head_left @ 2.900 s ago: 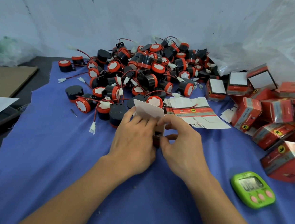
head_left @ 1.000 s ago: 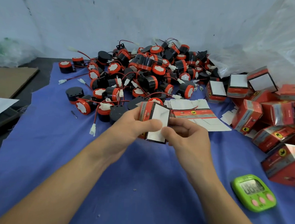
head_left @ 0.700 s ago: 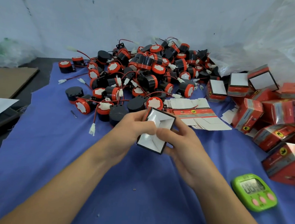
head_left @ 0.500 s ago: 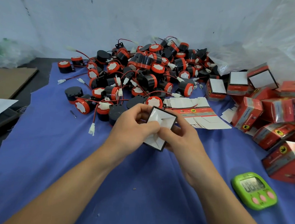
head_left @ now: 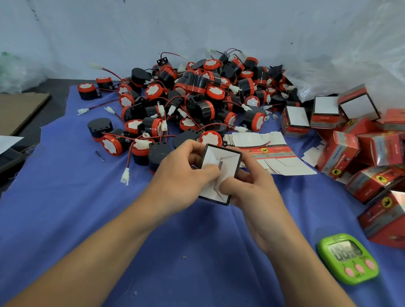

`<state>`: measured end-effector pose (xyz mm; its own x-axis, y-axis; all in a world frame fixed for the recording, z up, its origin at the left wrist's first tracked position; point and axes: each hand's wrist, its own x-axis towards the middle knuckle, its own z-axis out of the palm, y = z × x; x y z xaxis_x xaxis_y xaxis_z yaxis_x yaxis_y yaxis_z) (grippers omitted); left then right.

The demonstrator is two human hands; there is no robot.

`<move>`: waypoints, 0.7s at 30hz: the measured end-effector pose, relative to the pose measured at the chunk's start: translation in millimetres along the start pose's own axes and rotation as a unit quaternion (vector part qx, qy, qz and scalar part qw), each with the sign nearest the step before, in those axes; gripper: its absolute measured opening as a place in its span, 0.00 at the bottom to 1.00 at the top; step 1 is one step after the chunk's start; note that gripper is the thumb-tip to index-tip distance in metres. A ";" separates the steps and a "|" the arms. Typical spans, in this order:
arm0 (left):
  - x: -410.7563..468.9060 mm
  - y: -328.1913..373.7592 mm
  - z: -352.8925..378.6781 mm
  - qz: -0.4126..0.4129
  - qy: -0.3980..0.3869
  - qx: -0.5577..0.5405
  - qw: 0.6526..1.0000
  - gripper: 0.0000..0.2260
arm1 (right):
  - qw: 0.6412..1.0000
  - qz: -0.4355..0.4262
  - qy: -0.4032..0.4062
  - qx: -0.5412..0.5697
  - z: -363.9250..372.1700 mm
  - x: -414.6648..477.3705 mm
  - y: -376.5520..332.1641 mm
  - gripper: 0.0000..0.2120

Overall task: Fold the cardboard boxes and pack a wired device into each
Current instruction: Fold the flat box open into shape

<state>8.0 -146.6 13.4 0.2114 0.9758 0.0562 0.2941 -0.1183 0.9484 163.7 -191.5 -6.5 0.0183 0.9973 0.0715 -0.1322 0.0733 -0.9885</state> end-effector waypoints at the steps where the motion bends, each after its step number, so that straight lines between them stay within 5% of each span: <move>1: -0.3 0.7 -0.7 -0.009 -0.009 -0.023 1.000 0.16 | 1.000 0.001 -0.004 0.004 -0.8 -0.2 -0.3 0.32; 12: -2.3 5.9 -5.0 0.011 -0.056 -0.134 0.989 0.17 | 0.999 -0.035 -0.033 -0.012 -1.6 -0.5 0.8 0.31; 16: -3.3 9.2 -10.7 0.038 -0.114 -0.165 0.979 0.15 | 0.998 -0.030 0.025 -0.058 0.5 -1.7 2.2 0.34; 19: -2.5 5.6 -11.4 0.183 0.032 0.040 0.982 0.14 | 0.978 -0.018 0.144 -0.146 -0.9 -1.8 0.7 0.26; 21: -3.0 0.9 -11.1 0.296 0.138 0.315 0.891 0.15 | 0.985 0.002 0.166 -0.041 -2.1 0.5 -2.4 0.15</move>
<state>-2.7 -147.6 17.5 0.2914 0.7062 0.6452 0.6901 -0.6223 0.3694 166.0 -191.2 -4.3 0.3425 0.9389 0.0329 -0.0522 0.0539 -0.9972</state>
